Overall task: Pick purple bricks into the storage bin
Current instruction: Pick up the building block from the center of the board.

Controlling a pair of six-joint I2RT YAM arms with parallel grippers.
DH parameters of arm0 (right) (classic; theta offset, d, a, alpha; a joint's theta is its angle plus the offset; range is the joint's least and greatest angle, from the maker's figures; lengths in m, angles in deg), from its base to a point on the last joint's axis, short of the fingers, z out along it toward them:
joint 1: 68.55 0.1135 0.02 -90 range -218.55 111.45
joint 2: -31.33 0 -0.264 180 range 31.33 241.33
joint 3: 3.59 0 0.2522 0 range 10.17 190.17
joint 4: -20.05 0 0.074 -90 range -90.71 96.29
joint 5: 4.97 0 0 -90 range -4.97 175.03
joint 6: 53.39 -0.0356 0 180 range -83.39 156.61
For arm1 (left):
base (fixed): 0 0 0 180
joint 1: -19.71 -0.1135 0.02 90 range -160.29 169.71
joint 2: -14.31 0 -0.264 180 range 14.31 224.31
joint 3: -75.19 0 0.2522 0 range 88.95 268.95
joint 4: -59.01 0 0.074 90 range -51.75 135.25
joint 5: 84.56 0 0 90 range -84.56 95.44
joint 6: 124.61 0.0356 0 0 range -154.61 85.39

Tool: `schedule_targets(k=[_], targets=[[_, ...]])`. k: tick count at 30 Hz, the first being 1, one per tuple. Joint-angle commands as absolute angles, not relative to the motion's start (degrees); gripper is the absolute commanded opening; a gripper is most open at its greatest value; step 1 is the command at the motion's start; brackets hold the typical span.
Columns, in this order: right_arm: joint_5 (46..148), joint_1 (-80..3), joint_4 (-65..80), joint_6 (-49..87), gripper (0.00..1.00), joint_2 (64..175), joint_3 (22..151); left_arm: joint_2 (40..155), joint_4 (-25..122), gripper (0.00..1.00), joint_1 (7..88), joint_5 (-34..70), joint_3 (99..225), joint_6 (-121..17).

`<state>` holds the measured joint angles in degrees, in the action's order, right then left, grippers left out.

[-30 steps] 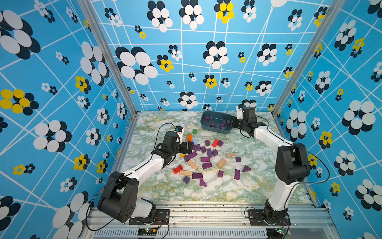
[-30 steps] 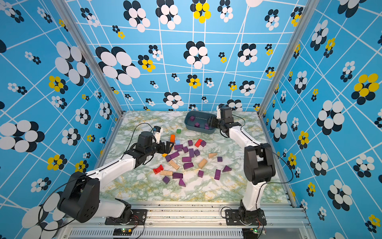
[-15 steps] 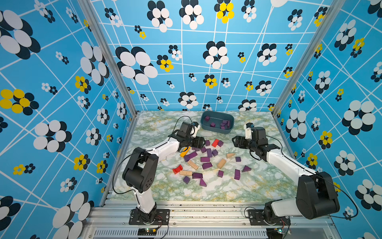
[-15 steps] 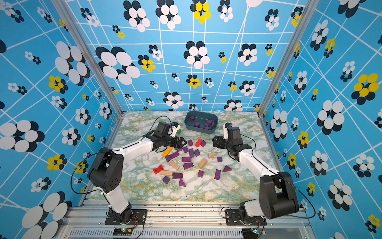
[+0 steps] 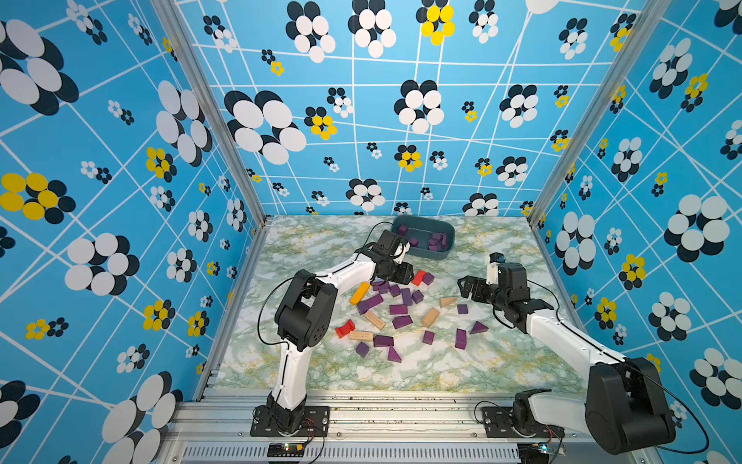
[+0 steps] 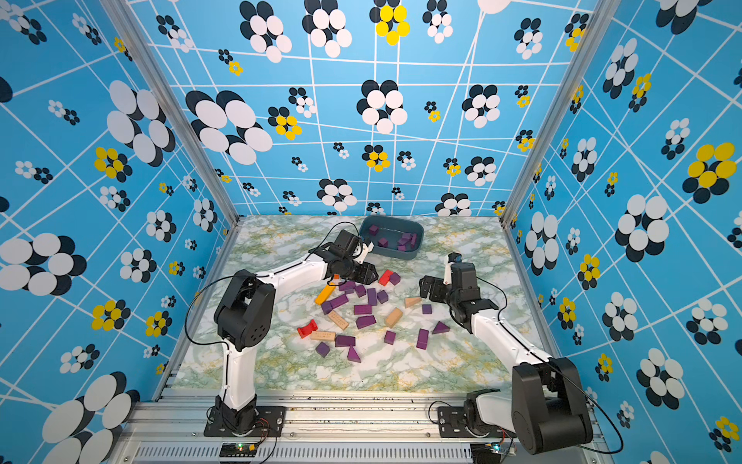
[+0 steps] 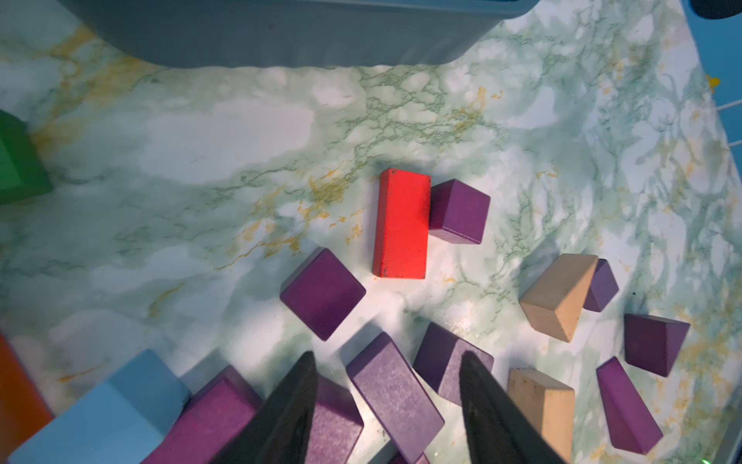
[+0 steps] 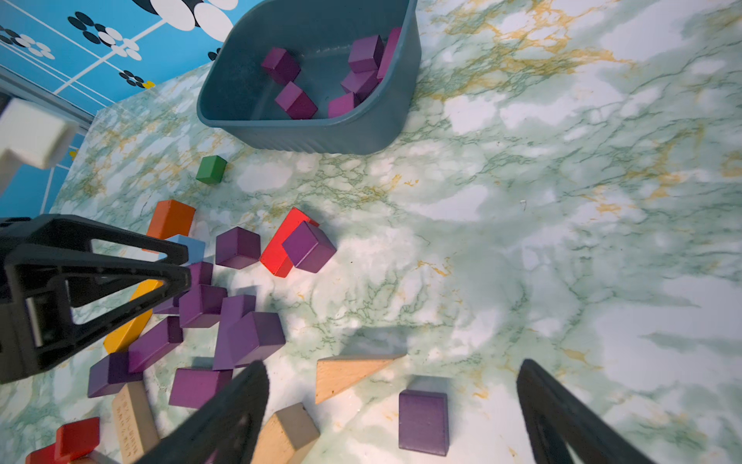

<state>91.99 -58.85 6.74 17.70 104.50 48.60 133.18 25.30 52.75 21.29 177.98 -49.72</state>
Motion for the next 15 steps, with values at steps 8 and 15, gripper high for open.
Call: schedule_targets(k=[8,15], targets=[[92.3,-59.3,8.9,15.1,0.99,105.5,46.8,138.0,25.6,0.55,53.6,15.9,181.6,-55.9],[92.3,-59.3,9.5,12.7,0.99,107.9,46.6,140.9,25.2,0.56,53.6,11.9,184.3,-58.9]])
